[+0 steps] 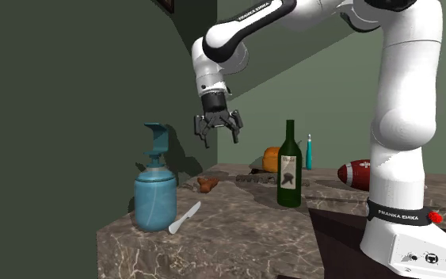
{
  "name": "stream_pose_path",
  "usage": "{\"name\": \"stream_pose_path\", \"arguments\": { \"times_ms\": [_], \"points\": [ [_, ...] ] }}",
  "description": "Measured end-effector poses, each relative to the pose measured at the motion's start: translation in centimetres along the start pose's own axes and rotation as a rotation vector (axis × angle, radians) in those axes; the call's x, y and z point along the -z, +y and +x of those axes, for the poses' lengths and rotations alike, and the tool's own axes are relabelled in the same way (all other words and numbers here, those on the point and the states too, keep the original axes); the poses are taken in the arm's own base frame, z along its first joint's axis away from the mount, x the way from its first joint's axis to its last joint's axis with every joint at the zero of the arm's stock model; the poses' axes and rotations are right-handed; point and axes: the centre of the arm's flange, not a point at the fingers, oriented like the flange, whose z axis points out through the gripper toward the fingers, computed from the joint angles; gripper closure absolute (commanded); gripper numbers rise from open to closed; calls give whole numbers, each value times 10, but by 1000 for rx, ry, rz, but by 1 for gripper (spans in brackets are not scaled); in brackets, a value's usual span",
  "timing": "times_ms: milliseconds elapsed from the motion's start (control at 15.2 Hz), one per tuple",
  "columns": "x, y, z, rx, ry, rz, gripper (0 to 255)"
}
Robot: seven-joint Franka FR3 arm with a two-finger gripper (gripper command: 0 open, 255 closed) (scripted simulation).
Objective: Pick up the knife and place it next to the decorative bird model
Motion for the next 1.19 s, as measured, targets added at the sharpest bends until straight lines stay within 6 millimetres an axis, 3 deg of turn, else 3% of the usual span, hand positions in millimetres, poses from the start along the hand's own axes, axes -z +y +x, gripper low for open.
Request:
{"name": "stream_pose_path", "arguments": {
  "times_ms": [594, 1188],
  "points": [
    [-71, -74, 75, -319, -115, -17, 0],
    [-149, -118, 151, -609, -218, -33, 0]
  ]
}}
